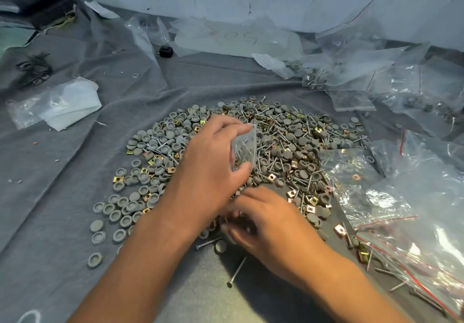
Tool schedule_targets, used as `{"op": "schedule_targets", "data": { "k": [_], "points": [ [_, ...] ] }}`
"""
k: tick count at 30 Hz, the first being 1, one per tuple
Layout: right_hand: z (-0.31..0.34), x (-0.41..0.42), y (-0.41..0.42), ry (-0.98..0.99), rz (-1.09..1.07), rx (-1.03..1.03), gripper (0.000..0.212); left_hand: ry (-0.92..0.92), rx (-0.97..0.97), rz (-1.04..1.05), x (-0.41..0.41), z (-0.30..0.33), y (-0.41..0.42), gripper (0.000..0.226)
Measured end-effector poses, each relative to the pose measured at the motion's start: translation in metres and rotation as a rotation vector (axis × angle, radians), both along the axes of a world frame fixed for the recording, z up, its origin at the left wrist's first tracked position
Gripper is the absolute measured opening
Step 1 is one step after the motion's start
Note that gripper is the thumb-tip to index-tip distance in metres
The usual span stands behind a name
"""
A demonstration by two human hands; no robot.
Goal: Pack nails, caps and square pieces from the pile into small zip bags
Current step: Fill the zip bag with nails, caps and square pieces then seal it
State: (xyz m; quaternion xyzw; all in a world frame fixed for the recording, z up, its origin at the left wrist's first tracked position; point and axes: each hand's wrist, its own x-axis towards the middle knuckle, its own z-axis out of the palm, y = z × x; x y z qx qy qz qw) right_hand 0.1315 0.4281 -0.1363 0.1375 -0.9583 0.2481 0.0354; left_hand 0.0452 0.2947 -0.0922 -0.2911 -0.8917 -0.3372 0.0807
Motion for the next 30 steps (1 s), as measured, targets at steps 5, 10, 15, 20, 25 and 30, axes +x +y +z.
{"op": "schedule_targets", "data": {
  "k": [5, 10, 15, 20, 25, 30],
  "points": [
    [-0.006, -0.005, -0.01, 0.047, 0.051, 0.023, 0.022, 0.003, 0.015, 0.015, -0.001, 0.001, -0.001, 0.057],
    [0.001, -0.005, 0.003, 0.177, -0.011, -0.128, 0.013, -0.006, 0.058, 0.017, -0.002, 0.001, -0.005, 0.059],
    [0.021, -0.015, 0.02, 0.61, -0.236, -0.355, 0.014, -0.01, 0.011, -0.009, 0.001, 0.0, 0.0, 0.062],
    [0.022, -0.021, 0.022, 0.568, -0.262, -0.236, 0.015, -0.03, 0.003, -0.053, 0.005, -0.002, 0.004, 0.061],
    [0.037, -0.01, 0.064, 0.108, -0.302, -0.194, 0.01, -0.022, -0.012, -0.007, 0.004, 0.001, 0.001, 0.061],
    [0.025, -0.004, 0.081, -0.311, -0.166, 0.167, 0.023, -0.034, -0.035, -0.026, 0.007, 0.001, 0.003, 0.061]
  ]
}}
